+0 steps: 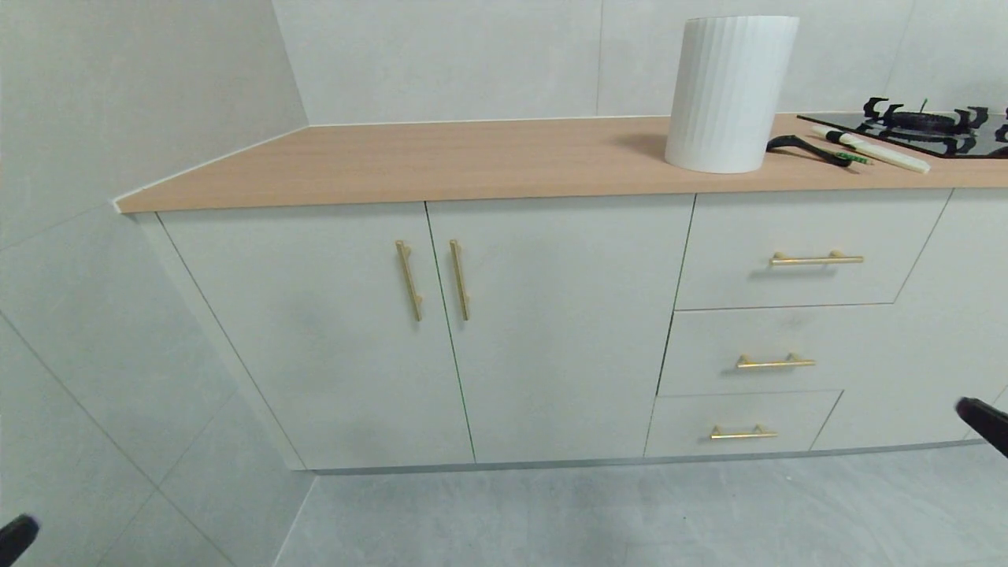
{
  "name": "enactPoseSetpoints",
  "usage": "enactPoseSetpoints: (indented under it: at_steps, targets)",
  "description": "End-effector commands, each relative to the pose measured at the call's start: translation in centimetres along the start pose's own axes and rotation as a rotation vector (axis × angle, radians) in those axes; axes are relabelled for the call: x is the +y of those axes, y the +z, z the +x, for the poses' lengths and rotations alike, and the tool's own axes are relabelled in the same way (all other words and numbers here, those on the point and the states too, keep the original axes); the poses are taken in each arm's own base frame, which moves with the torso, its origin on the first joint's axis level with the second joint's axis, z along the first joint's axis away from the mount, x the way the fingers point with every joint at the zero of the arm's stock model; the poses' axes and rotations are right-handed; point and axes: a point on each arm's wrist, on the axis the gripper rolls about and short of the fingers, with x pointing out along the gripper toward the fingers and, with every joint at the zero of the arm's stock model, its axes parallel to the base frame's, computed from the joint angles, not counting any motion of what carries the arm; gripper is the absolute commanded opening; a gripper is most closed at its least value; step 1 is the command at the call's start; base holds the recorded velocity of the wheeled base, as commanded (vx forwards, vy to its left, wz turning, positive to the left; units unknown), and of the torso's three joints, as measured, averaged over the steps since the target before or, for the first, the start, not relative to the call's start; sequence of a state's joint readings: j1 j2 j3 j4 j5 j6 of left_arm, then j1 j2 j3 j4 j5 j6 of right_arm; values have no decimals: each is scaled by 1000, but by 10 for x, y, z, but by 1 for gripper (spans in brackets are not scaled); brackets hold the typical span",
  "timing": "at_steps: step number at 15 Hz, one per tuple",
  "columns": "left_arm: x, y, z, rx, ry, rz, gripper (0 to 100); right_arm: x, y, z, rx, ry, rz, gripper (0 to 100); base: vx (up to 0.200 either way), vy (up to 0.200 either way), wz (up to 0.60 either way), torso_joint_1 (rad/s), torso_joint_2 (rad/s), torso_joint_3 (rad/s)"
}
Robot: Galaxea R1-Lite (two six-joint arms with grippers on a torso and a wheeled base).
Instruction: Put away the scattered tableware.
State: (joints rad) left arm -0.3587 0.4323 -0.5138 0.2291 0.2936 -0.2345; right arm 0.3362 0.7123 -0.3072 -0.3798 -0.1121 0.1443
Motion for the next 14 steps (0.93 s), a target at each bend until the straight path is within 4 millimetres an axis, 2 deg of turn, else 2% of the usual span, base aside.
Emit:
enactPoseSetpoints:
  at_steps: [1,2,3,6,9,11,14]
  targets:
    - [14,-27,-50,-185,78,13,100,-10,-20,-67,-156,-191,-137,100,0,0,0,0,0,0]
    - [14,-29,-55,-210,84,12,100,-10,-24,-75,-173,-211,-162,100,0,0,0,0,0,0]
    - [15,-31,-60,-237,120,14,100,-8,-36,-92,-194,-260,-194,100,0,0,0,0,0,0]
    - [12,-29,-63,-270,223,11,100,-5,-59,-113,-232,-329,-249,100,0,0,0,0,0,0]
    - [6,-32,-66,-299,346,25,100,-6,-61,-112,-233,-391,-242,100,0,0,0,0,0,0]
    - [4,-47,-73,-330,352,130,100,-8,-66,-109,-214,-403,-240,100,0,0,0,0,0,0]
    - [9,-68,-51,-260,375,142,100,-16,-99,-92,-113,-399,-239,100,0,0,0,0,0,0]
